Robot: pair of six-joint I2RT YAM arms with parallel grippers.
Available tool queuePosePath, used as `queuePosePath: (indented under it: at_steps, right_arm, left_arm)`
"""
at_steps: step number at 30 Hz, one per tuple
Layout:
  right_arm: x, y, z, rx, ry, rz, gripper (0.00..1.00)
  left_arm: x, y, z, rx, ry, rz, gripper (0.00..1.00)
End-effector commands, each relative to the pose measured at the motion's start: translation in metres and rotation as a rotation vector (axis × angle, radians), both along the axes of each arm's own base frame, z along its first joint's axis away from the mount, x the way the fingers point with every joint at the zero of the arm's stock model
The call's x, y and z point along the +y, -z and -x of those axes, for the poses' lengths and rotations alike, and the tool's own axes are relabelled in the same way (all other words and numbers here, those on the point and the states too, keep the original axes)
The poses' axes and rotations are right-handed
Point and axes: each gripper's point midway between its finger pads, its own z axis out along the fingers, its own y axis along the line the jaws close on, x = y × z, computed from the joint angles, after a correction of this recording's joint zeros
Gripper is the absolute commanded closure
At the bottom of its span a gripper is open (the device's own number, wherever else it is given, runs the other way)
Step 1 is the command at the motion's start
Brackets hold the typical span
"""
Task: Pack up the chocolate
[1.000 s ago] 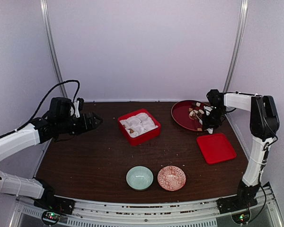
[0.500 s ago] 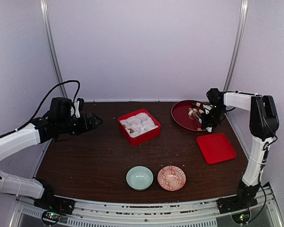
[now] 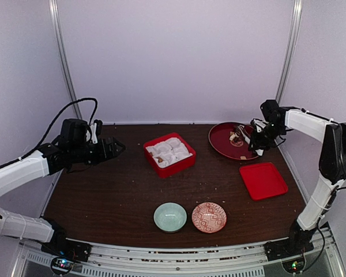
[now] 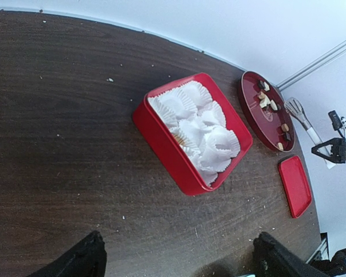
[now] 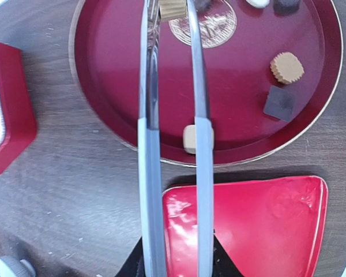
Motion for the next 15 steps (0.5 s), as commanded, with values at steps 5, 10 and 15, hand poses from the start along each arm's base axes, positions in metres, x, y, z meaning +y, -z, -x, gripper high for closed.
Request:
queuePosePath:
  at_steps: [5,10,15]
  right_arm:
    - [0.062,-0.049,0.018,-0.073,-0.159,-0.152,0.82]
    - [0.117,-0.052,0.032,-0.056,-0.288,-0.191,0.82]
    - [0.163,-0.042,0.043,-0.017,-0.393,-0.202,0.82]
  left_arm:
    - [-0.002,-0.015,-0.007,-0.066,0.008,0.028,0.09]
    - [-0.002,-0.015,-0.006,-0.066,0.006,0.03,0.09]
    - [0.0,-0.014,-0.005,-0.062,0.005,0.024,0.09]
